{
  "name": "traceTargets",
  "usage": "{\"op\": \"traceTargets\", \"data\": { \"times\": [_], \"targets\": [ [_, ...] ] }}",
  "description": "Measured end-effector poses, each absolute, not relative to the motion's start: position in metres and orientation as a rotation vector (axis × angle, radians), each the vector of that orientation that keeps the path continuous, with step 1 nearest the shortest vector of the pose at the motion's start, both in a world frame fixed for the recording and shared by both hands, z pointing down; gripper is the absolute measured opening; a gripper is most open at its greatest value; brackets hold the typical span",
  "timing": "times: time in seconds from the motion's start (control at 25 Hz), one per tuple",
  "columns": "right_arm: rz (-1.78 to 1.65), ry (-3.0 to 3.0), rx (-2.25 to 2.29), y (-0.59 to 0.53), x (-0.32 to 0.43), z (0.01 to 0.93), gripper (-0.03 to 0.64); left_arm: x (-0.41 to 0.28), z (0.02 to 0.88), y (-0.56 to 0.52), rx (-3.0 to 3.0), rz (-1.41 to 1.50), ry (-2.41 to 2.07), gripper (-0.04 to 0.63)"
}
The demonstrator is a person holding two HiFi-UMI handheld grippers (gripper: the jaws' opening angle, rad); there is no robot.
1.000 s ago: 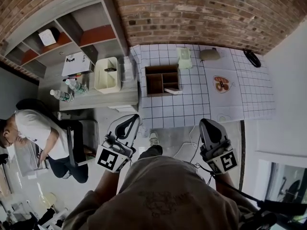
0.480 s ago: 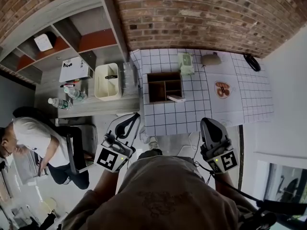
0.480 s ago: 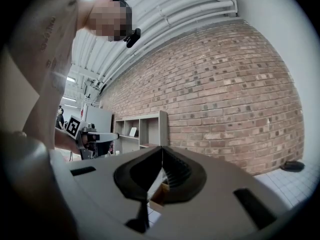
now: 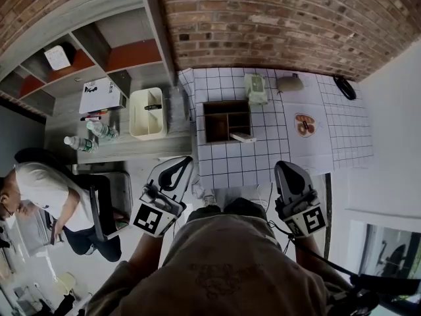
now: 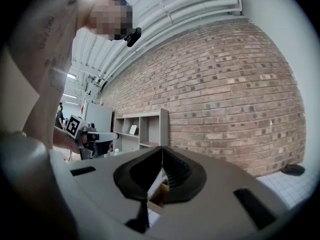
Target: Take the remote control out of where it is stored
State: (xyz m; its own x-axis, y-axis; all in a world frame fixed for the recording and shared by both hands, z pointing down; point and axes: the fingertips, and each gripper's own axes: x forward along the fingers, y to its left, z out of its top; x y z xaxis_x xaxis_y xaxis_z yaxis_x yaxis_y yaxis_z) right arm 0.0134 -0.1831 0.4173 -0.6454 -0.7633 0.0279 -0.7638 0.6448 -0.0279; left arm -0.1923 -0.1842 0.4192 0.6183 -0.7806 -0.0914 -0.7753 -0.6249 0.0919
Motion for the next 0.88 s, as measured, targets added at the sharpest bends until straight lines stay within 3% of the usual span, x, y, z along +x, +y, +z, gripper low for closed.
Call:
{"op": "traceTargets", "data": {
  "times": [0.88],
  "targets": [
    [0.008, -2.896, 1.276, -0.201, 0.054, 0.401, 0.014, -0.152, 0.405, -0.189, 2.787, -0.171, -1.366, 0.005]
  ]
}}
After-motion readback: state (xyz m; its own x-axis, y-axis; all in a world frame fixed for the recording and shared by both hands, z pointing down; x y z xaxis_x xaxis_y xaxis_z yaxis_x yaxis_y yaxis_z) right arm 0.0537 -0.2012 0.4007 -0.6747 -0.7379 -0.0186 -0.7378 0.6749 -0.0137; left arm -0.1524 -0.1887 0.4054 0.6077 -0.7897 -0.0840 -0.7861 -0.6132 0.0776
